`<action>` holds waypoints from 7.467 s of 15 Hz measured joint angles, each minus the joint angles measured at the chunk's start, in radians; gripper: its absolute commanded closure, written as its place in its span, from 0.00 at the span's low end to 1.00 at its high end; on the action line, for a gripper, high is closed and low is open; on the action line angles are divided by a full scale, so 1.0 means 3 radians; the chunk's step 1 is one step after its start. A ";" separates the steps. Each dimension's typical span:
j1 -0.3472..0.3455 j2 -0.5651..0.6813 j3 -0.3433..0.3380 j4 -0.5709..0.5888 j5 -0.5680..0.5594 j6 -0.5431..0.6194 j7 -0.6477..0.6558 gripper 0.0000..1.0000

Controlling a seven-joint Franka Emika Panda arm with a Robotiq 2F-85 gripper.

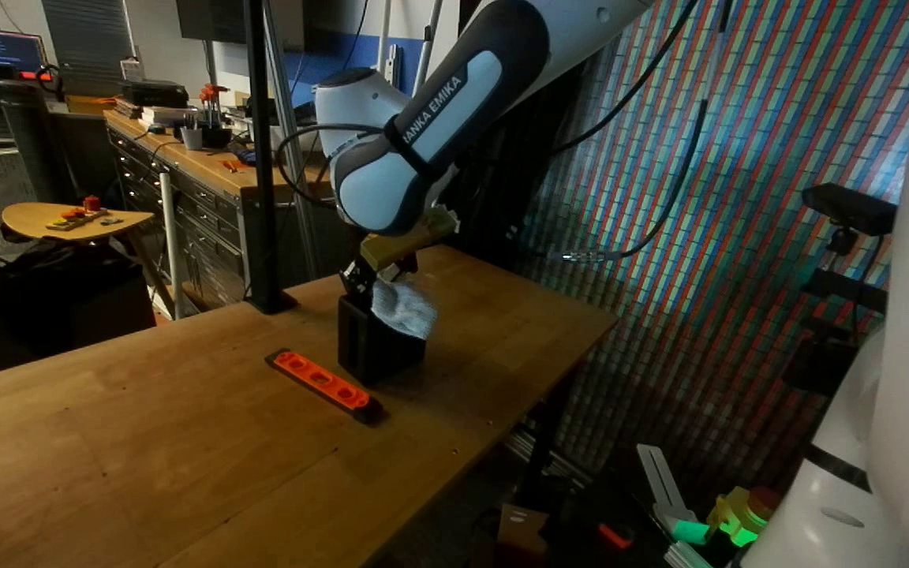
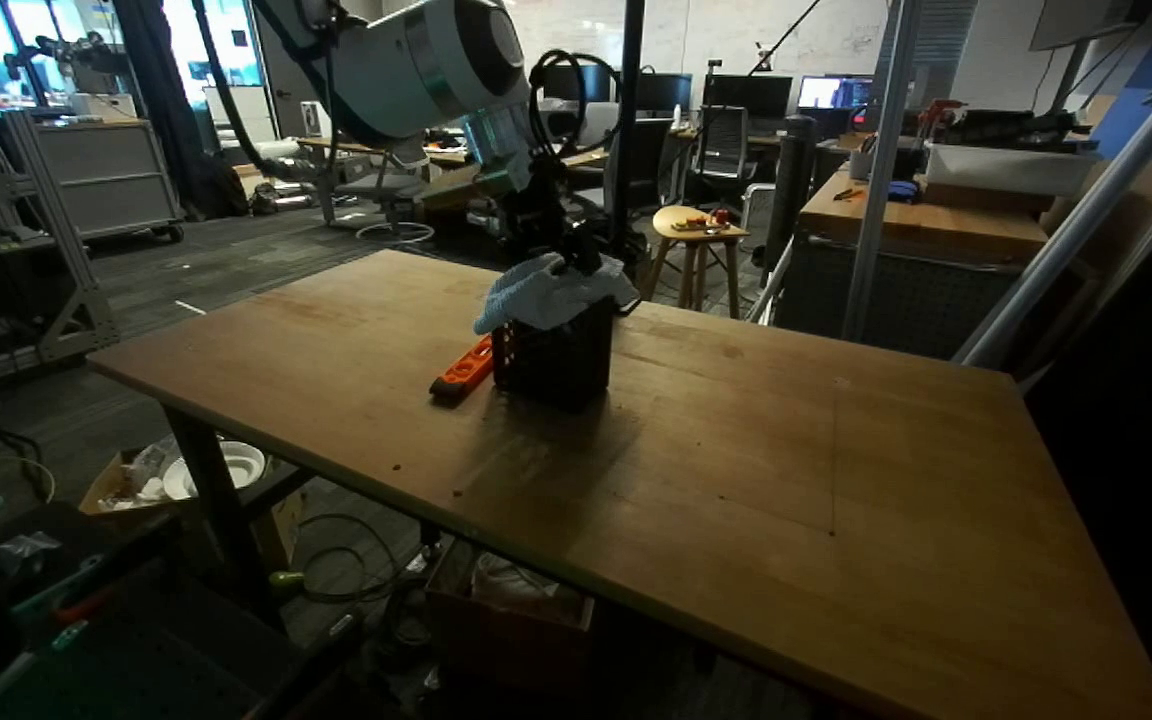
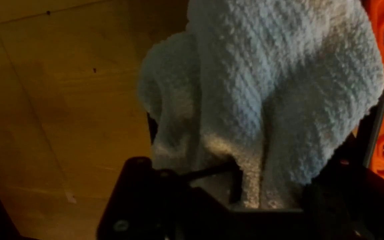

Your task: Put the white towel in the black box

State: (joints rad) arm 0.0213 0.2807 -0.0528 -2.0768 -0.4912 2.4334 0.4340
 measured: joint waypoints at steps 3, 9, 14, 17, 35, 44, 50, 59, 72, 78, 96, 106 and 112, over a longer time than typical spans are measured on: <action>-0.0018 0.0110 -0.0015 -0.0010 0.0225 0.0209 -0.0111 0.98; -0.0021 0.0147 0.0039 -0.0081 0.0770 0.0425 -0.0561 0.97; 0.0009 0.0141 0.0124 -0.0085 0.0957 0.0422 -0.0818 0.67; 0.0091 0.0113 0.0128 -0.0088 0.0951 0.0357 -0.0825 0.53; 0.0470 -0.0400 0.0275 0.0000 0.0453 -0.0640 -0.0580 0.49; 0.0410 -0.0480 0.0260 0.0076 0.0198 -0.0695 -0.0570 1.00; 0.0339 -0.0437 0.0252 0.0115 0.0186 -0.0661 -0.0571 0.95; 0.0184 0.0056 0.0225 0.0082 0.0449 -0.0131 -0.0622 0.96; 0.0123 0.0355 0.0275 0.0043 0.1268 0.0092 -0.1117 0.95; 0.0212 0.0314 0.0287 0.0048 0.1236 0.0069 -0.1092 0.94; 0.0440 -0.0708 0.0455 -0.0287 0.0544 -0.0289 -0.1127 0.94; 0.0445 -0.1096 0.0629 -0.0984 0.0541 0.0265 -0.2525 0.93; 0.0444 -0.1139 0.0609 -0.1065 0.0538 0.0351 -0.3151 0.92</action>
State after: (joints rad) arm 0.1544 -0.0609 0.1299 -2.3963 -0.3298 2.5386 -0.5114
